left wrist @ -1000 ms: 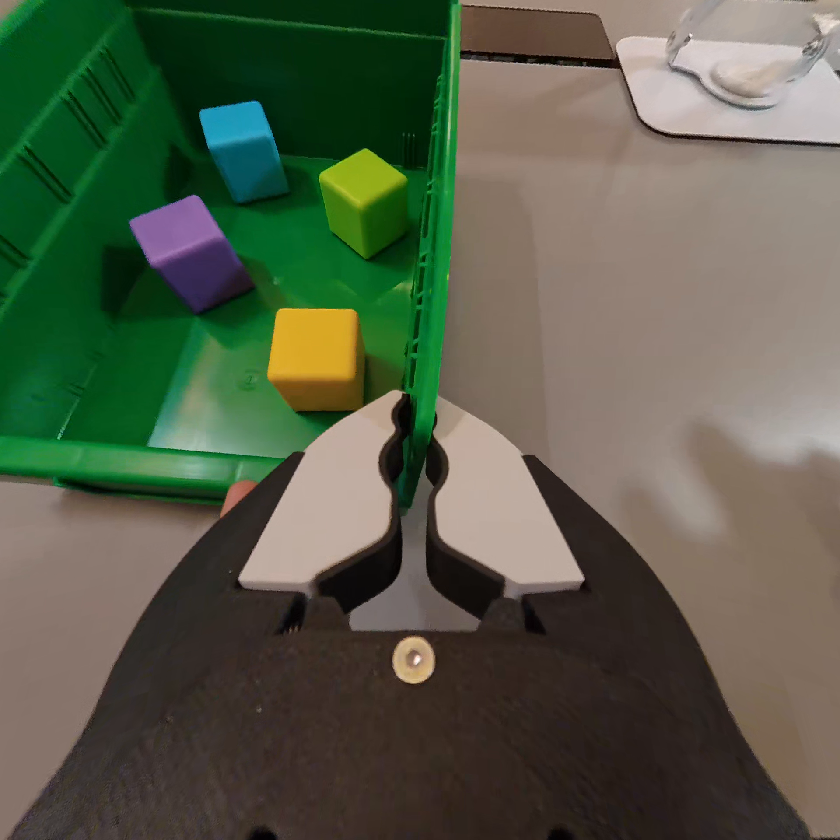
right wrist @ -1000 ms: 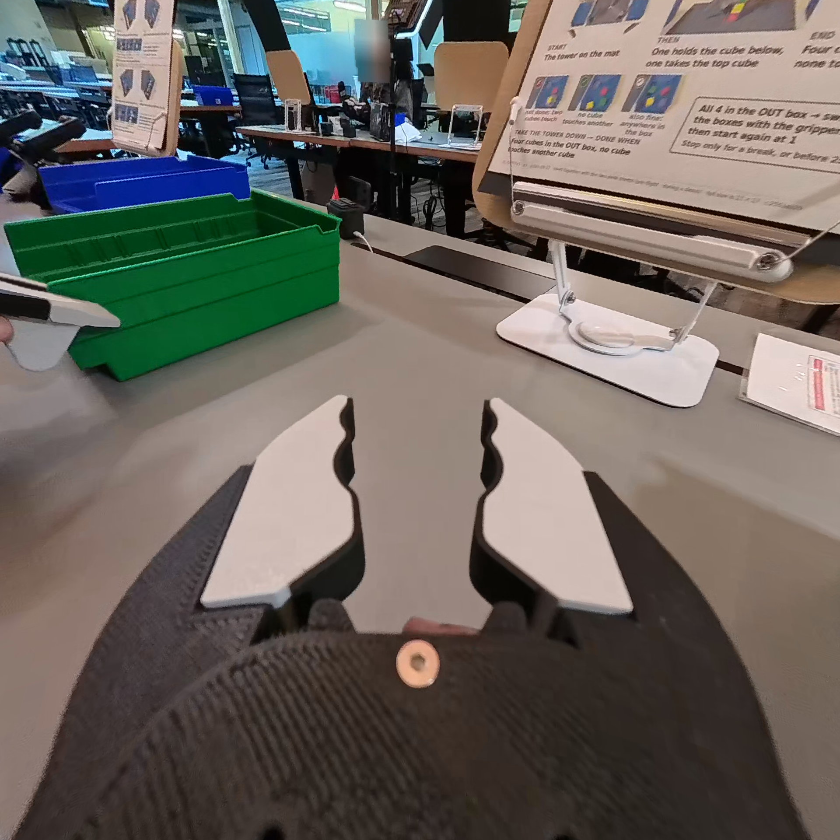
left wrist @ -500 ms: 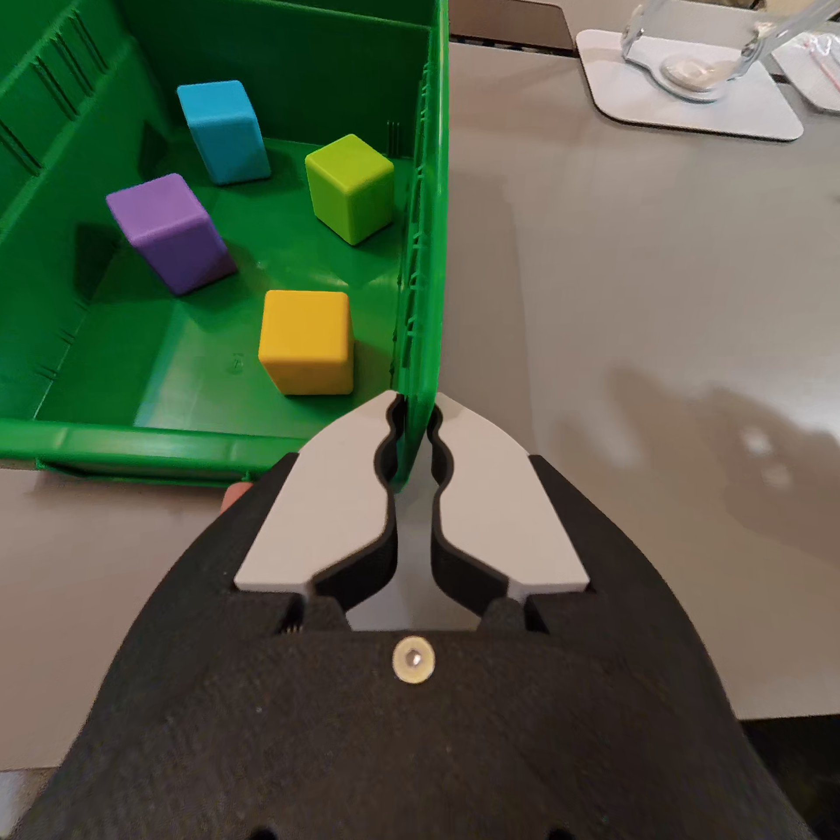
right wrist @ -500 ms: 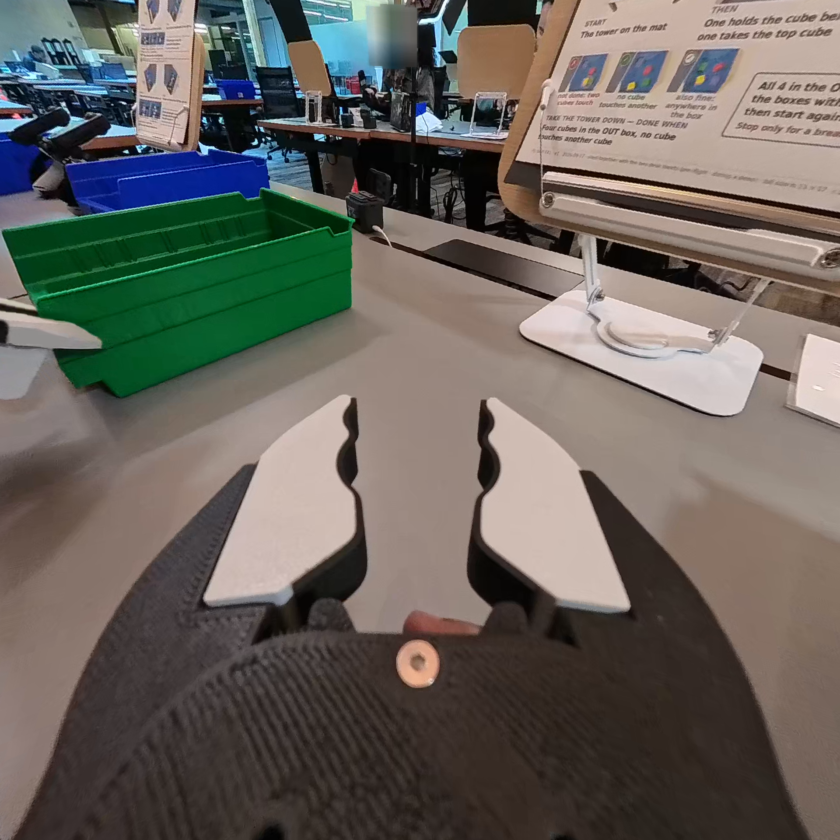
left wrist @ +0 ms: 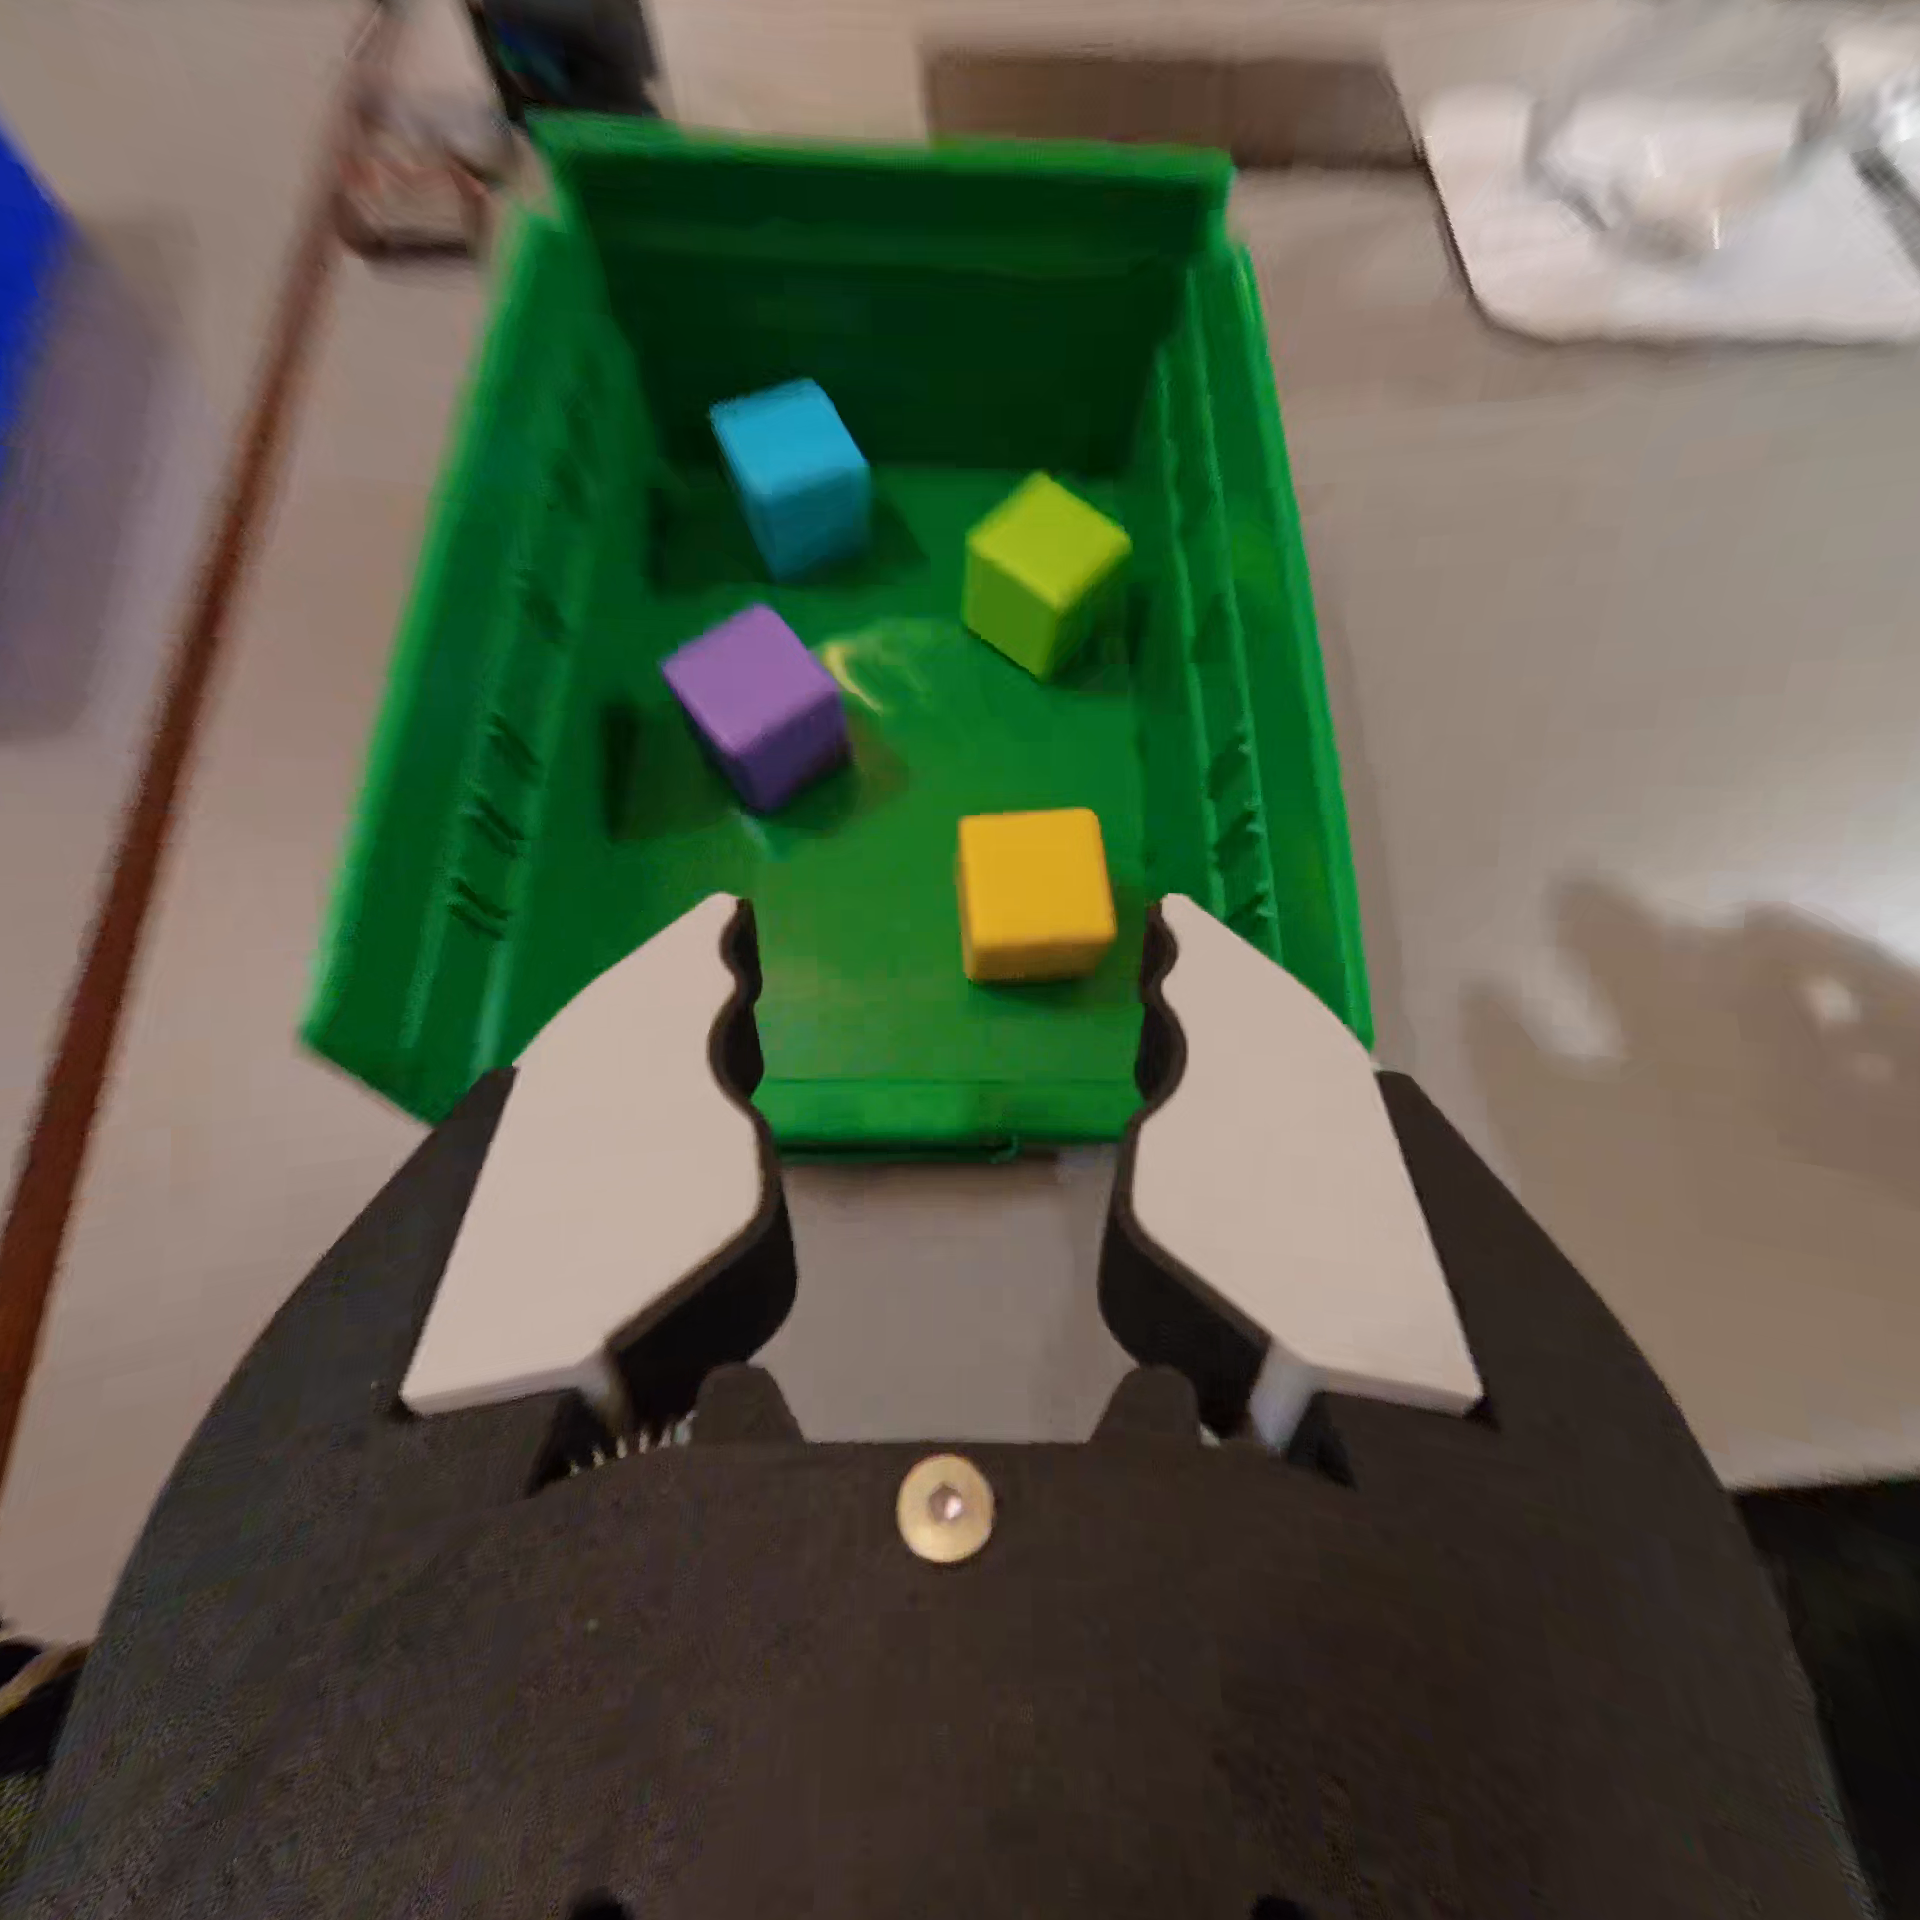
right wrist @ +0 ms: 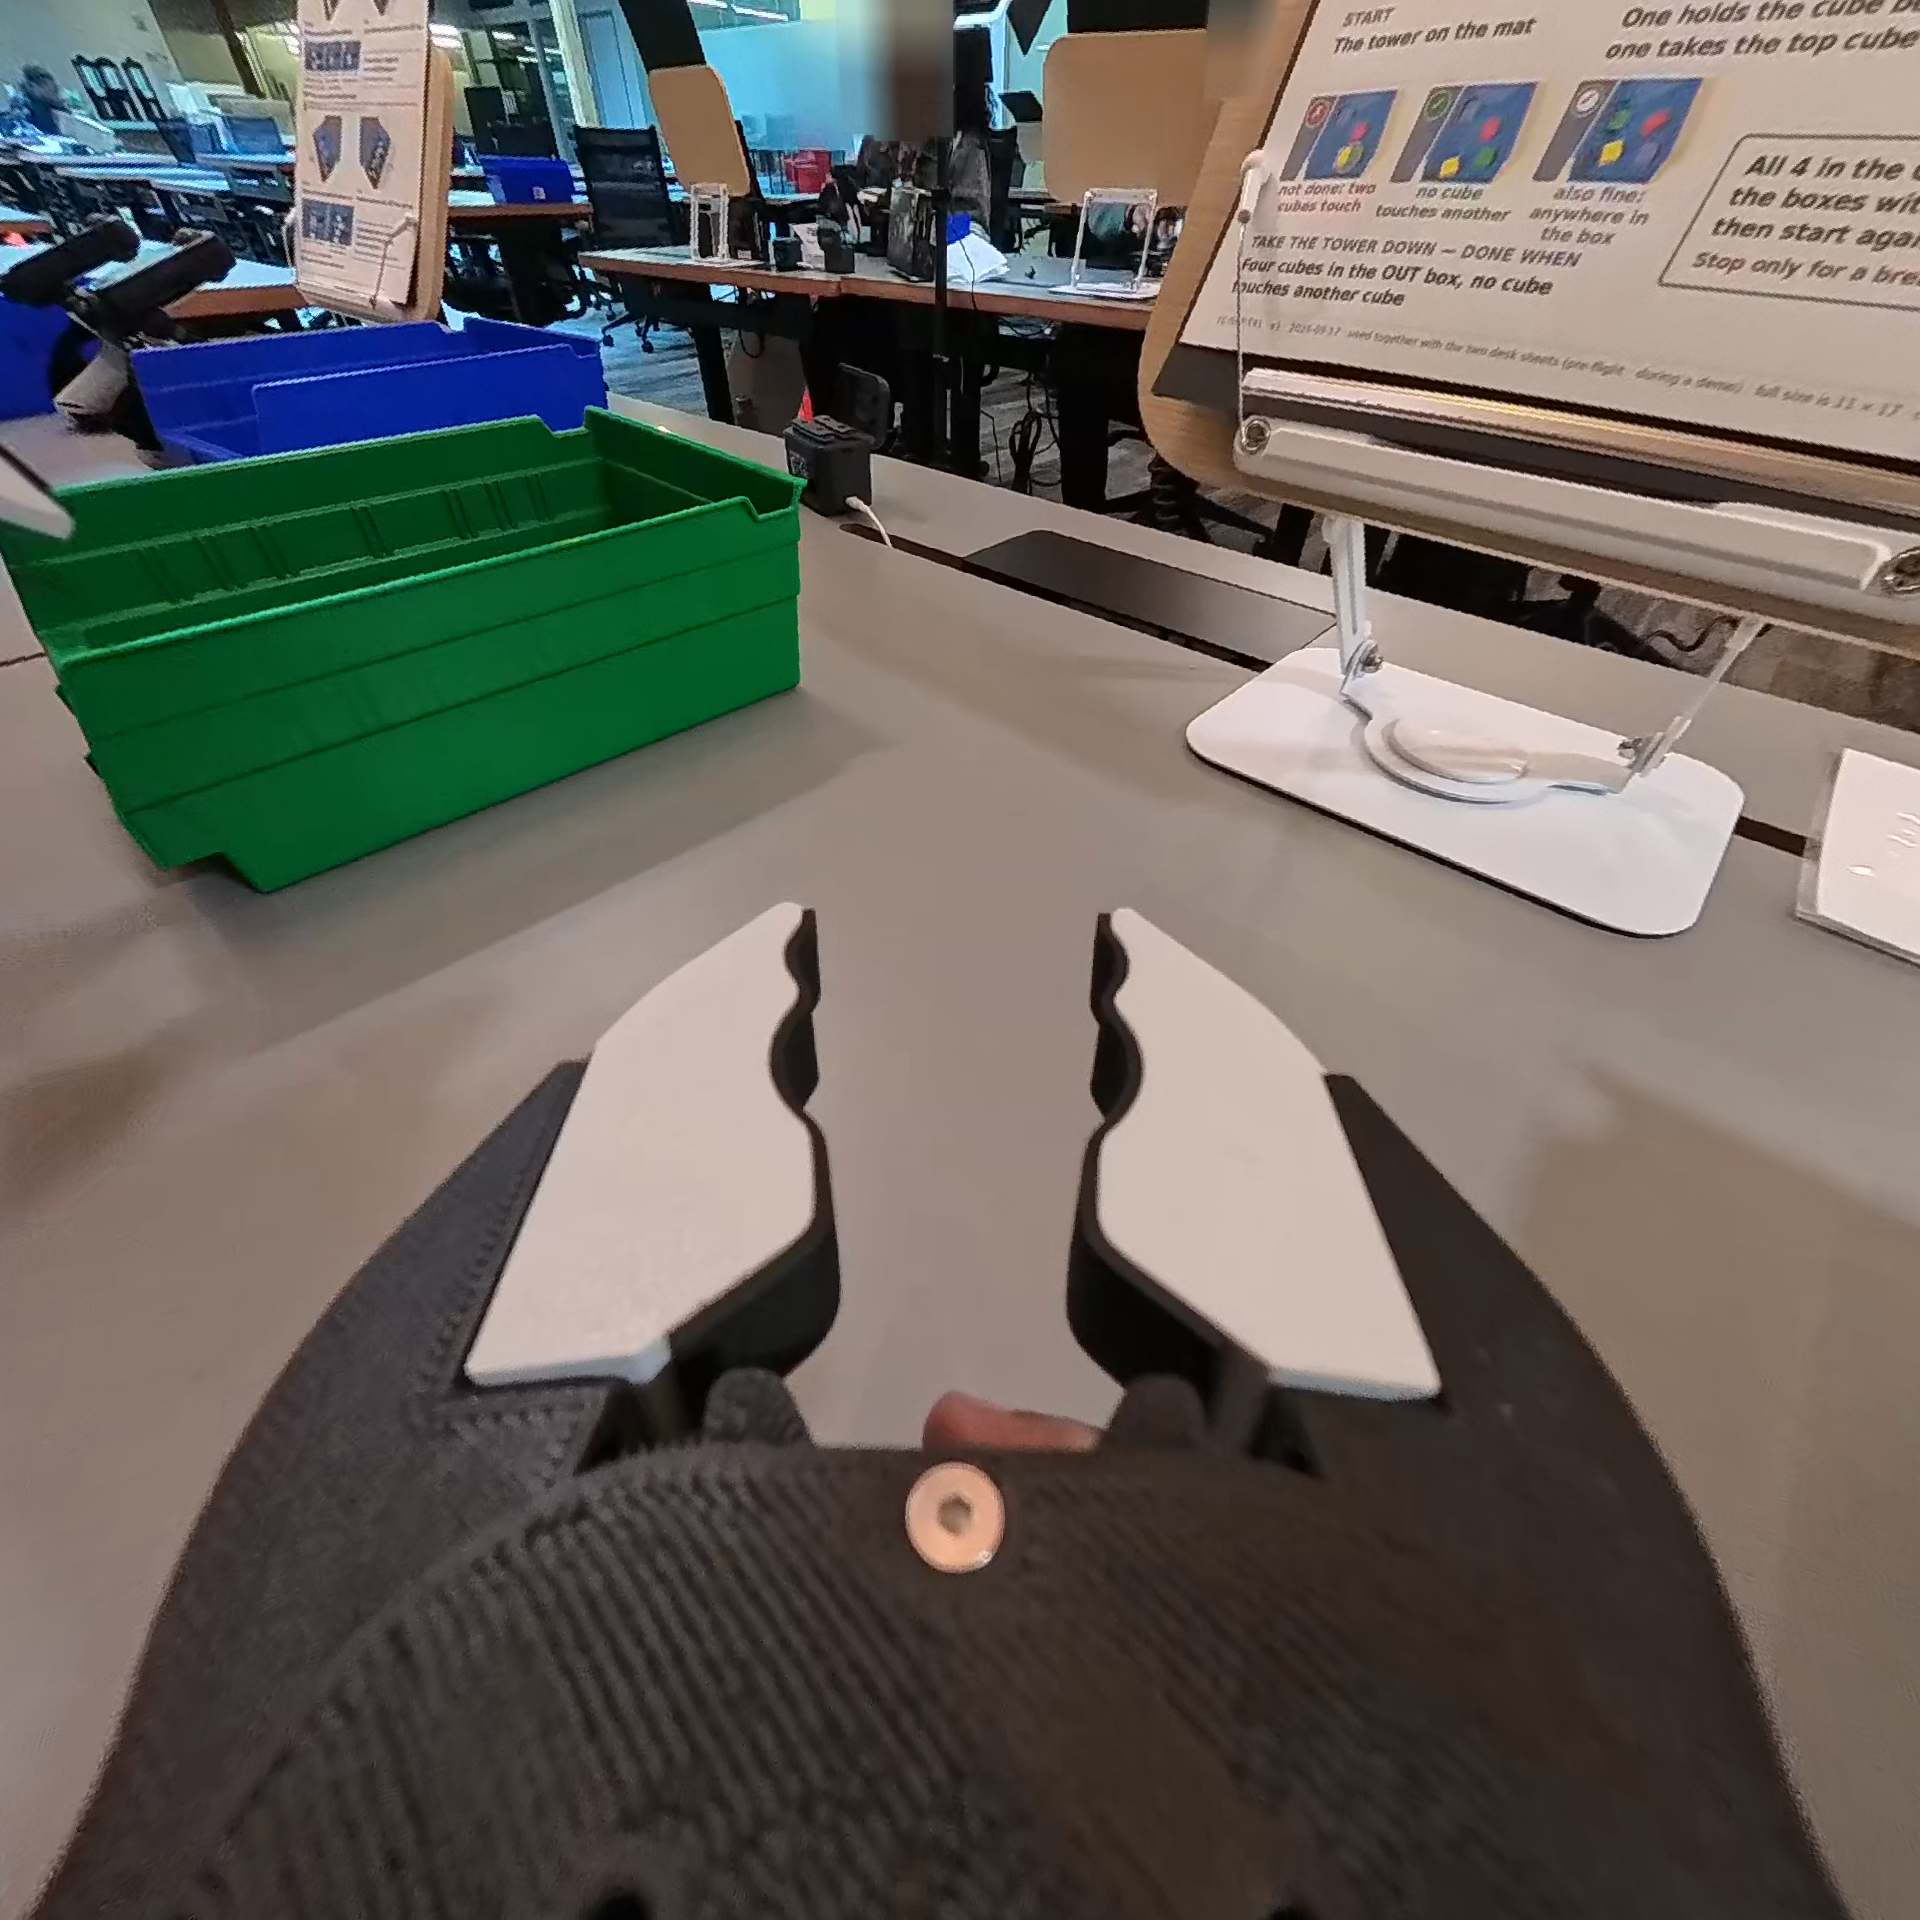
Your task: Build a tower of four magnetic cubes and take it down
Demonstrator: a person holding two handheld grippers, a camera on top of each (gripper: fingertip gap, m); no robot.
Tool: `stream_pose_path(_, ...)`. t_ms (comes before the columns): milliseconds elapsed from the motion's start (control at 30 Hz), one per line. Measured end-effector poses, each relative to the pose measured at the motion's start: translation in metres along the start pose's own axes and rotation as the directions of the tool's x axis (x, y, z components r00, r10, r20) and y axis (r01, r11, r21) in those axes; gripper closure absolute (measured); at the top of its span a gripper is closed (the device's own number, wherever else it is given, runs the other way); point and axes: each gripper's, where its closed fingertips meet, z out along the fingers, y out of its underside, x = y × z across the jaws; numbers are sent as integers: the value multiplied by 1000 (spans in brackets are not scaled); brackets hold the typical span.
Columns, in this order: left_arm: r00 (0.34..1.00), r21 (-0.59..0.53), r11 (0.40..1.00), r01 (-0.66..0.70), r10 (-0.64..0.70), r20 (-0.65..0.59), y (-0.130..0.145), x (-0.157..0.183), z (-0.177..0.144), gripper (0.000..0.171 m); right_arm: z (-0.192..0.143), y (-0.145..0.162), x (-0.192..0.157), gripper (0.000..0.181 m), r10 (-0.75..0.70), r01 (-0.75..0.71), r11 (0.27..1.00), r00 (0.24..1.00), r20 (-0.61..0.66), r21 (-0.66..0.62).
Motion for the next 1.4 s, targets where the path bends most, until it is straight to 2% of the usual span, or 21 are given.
stream_pose_path(67, 999, -93, 995, 19, -23, -48, 1, 5, 21, 89, -2, 2, 0, 130, -25, 25, 1000, 1000, -11, -8)
stream_pose_path(167, 998, -144, 988, 48, -54, -37, 0, 4, 48, 101, -7, 3, 0, 130, -68, 67, 998, 997, -32, -14)
stream_pose_path(300, 997, -250, 967, -57, 71, 44, 20, -3, 64, 103, -11, 10, 2, 130, -81, 79, 996, 996, -42, -36)
stream_pose_path(533, 999, -339, 940, -40, 30, -35, 34, 6, 85, 103, -26, 17, 12, 130, -83, 78, 995, 992, -92, -58)
stream_pose_path(767, 993, -380, 923, -60, 17, -114, 33, 20, 91, 109, -40, 21, 23, 130, -94, 84, 994, 985, -145, -70)
stream_pose_path(1000, 993, -379, 922, -79, 39, -113, 28, 22, 89, 110, -42, 24, 25, 130, -129, 116, 989, 978, -161, -90)
stream_pose_path(1400, 994, -455, 885, -100, 64, -93, 46, 15, 90, 108, -38, 29, 18, 130, -230, 210, 969, 960, -157, -133)
